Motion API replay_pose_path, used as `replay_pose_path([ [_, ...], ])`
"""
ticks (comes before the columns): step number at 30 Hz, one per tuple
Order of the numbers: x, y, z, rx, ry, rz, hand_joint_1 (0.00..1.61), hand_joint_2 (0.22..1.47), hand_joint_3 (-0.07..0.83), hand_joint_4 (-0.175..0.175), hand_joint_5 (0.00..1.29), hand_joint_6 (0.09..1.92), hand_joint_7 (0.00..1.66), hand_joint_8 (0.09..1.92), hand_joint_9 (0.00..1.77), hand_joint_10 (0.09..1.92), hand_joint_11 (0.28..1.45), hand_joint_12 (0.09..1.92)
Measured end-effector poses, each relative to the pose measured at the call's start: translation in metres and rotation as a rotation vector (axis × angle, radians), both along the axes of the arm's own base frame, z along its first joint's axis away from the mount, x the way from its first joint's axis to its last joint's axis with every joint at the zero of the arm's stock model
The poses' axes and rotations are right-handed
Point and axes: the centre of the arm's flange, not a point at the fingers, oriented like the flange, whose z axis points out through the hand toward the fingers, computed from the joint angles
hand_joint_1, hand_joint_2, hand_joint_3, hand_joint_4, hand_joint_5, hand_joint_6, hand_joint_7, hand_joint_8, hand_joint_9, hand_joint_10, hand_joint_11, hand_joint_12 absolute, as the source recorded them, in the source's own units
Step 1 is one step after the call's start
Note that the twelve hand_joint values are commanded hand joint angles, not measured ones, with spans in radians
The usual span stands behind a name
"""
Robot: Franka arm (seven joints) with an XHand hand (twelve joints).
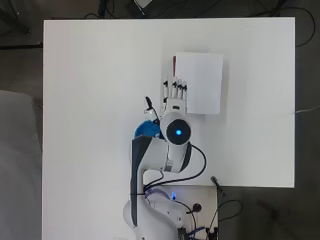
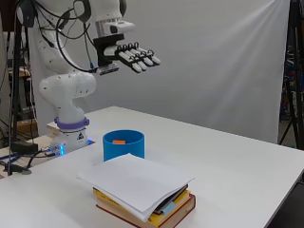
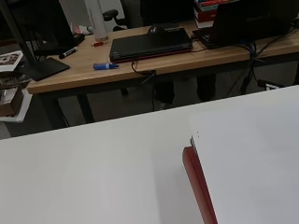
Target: Teleoperate dual arm-hand system to pick and place objects
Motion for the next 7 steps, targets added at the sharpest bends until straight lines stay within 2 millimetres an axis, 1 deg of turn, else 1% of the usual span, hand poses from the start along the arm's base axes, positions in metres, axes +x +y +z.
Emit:
replay_pose_path([
  [7,0.014,0.013,0.008,-0.03,-0.007,-0.002,0.25,1.04,0.004,0.122,0.34,0.09,0.35,0.09,0.46,0.09,0.45,0.09],
])
